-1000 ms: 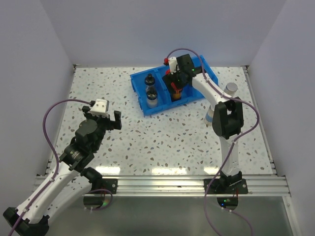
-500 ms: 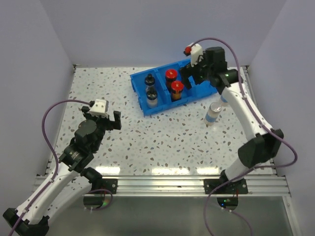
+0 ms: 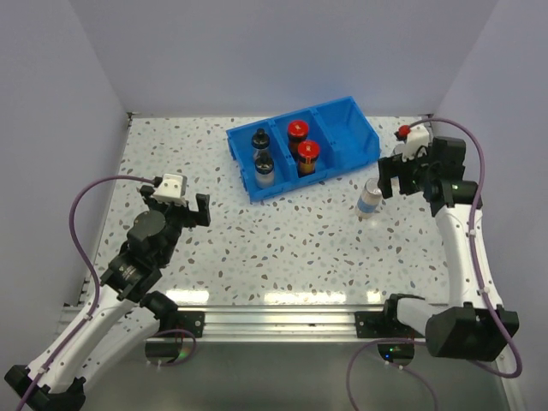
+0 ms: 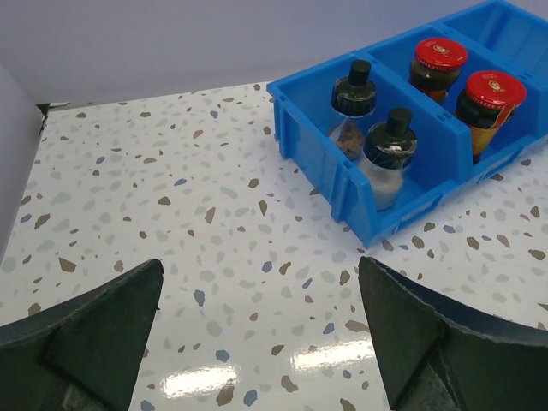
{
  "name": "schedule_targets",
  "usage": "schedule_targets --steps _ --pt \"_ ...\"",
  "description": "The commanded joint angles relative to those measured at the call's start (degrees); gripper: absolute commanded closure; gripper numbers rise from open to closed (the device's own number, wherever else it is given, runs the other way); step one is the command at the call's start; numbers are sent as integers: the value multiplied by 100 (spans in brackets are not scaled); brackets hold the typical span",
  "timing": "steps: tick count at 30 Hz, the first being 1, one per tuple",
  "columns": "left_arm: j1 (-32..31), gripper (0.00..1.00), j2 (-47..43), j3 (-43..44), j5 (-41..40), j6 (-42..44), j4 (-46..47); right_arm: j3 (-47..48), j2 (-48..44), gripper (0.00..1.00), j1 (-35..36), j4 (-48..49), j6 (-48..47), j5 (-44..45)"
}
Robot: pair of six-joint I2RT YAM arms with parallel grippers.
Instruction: Organize the condiment bottles
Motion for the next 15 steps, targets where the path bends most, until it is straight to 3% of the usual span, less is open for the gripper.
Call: schedule_targets --steps 1,15 --pt "28 0 -4 -35 37 5 63 -210 -451 1 -299 -29 -94 -171" --pt "19 0 40 -43 37 -21 36 -299 -364 1 -484 -29 3 -426"
